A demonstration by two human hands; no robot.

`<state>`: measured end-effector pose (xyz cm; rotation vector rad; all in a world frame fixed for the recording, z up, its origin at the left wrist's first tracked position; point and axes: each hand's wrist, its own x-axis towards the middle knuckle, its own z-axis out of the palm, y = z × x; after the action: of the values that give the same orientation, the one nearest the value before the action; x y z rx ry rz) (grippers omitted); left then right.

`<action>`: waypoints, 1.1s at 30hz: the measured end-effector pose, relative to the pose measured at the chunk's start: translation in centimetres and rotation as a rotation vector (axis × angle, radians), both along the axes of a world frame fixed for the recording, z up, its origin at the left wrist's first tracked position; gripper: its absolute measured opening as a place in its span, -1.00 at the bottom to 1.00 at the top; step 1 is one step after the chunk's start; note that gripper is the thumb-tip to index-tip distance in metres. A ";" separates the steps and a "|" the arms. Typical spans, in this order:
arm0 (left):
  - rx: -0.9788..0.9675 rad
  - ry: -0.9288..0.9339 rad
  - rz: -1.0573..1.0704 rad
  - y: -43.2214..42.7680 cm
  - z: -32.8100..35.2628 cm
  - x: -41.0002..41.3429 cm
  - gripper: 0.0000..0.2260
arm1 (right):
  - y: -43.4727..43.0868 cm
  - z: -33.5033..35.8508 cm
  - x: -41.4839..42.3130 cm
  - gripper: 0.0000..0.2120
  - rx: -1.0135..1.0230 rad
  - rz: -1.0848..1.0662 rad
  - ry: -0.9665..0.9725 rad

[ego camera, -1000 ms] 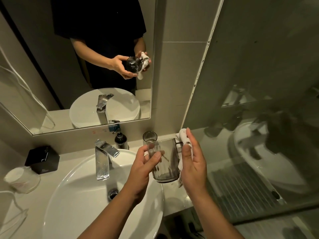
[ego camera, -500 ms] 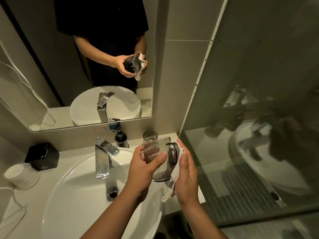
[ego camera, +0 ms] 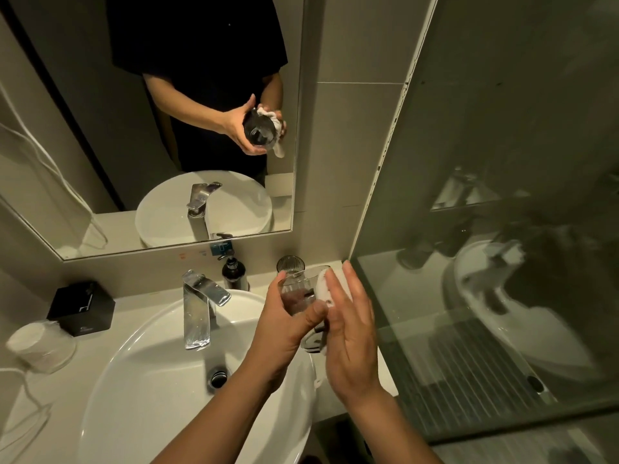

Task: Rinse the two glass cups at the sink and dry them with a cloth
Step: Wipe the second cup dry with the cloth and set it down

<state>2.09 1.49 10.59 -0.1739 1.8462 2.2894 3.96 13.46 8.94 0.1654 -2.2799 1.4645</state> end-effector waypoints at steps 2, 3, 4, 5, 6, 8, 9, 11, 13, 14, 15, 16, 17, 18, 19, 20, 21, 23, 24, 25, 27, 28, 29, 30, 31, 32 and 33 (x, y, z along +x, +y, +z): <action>0.037 0.014 0.023 0.2 -0.1 0.2 -0.06 | 0.2 -0.2 -0.1 -0.55 0.088 0.010 0.057; 0.056 0.016 0.039 0.3 0.0 0.3 -0.13 | 0.3 -0.2 -0.2 -0.55 0.105 0.015 0.077; 0.065 0.018 0.048 0.4 0.0 0.4 -0.15 | 0.4 -0.3 -0.2 -0.55 0.110 0.019 0.086; 0.077 0.021 0.056 0.5 -0.1 0.4 -0.16 | 0.5 -0.4 -0.2 -0.55 0.111 0.020 0.087; 0.087 0.025 0.063 0.4 -0.2 0.3 -0.14 | 0.5 -0.5 -0.2 -0.55 0.105 0.019 0.085; 0.111 0.018 0.073 0.3 -0.3 0.3 -0.10 | 0.4 -0.8 -0.2 -0.54 0.044 0.016 0.057; 0.119 0.013 0.078 0.1 -0.5 0.1 -0.09 | 0.4 -0.9 -0.2 -0.53 -0.006 0.014 0.030; 0.111 0.020 0.077 -0.1 -0.7 -0.1 -0.07 | 0.2 -0.9 -0.2 -0.50 -0.091 0.006 -0.020; 0.090 0.016 0.075 -0.3 -0.9 -0.3 -0.03 | 0.2 -0.8 -0.2 -0.49 -0.138 -0.005 -0.058; 0.097 0.007 0.074 -0.3 -0.9 -0.3 -0.02 | 0.3 -0.7 -0.2 -0.50 -0.156 -0.006 -0.076; 0.101 0.005 0.071 -0.4 -0.8 -0.4 -0.04 | 0.3 -0.6 -0.2 -0.52 -0.171 -0.007 -0.094; 0.088 0.013 0.069 -0.5 -0.7 -0.4 -0.10 | 0.3 -0.5 -0.3 -0.55 -0.183 -0.012 -0.105; 0.051 0.031 0.059 -0.7 -0.6 -0.5 -0.20 | 0.3 -0.4 -0.3 -0.56 -0.191 -0.018 -0.106; 0.011 0.057 0.040 -0.8 -0.5 -0.5 -0.33 | 0.4 -0.4 -0.4 -0.57 -0.196 -0.025 -0.099; -0.013 0.080 0.019 -0.9 -0.3 -0.5 -0.44 | 0.5 -0.2 -0.6 -0.57 -0.201 -0.032 -0.092; -0.015 0.091 0.005 -0.9 -0.2 -0.5 -0.53 | 0.5 -0.1 -0.7 -0.57 -0.212 -0.040 -0.088; -0.002 0.085 0.001 -0.9 -0.1 -0.5 -0.58 | 0.6 0.0 -0.9 -0.57 -0.228 -0.044 -0.087; 0.030 0.069 0.016 -1.0 -0.2 -0.6 -0.66 | 0.7 0.3 -1.2 -0.58 -0.255 -0.051 -0.086; 0.050 0.067 0.029 -0.9 -0.1 -0.6 -0.71 | 0.9 0.4 -1.3 -0.59 -0.264 -0.053 -0.086; 0.065 0.067 0.039 -0.9 -0.1 -0.5 -0.75 | 1.0 0.4 -1.5 -0.59 -0.274 -0.054 -0.089; 0.084 0.076 0.018 -0.8 0.0 -0.4 -0.74 | 1.4 0.3 -1.7 -0.61 -0.307 -0.055 -0.104; 0.098 0.086 -0.004 -0.8 0.1 -0.3 -0.72 | 1.6 0.2 -1.8 -0.61 -0.332 -0.055 -0.117; 0.114 0.090 -0.013 -0.8 0.1 -0.3 -0.69 | 1.7 0.2 -1.9 -0.60 -0.364 -0.053 -0.133; 0.133 0.080 -0.001 -0.7 0.0 -0.5 -0.67 | 1.9 0.1 -1.9 -0.58 -0.401 -0.048 -0.151; 0.154 0.058 0.022 -0.7 -0.1 -0.6 -0.66 | 1.9 0.1 -1.8 -0.55 -0.429 -0.044 -0.166; 0.175 0.035 0.036 -0.6 -0.1 -0.8 -0.67 | 1.9 0.1 -1.8 -0.53 -0.444 -0.042 -0.175; 0.192 0.019 0.037 -0.6 -0.1 -0.9 -0.67 | 1.9 0.1 -1.7 -0.51 -0.444 -0.042 -0.181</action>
<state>1.19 0.88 10.51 -0.1594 1.6321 2.4843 2.23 15.34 9.00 -0.1520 -2.0085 1.9847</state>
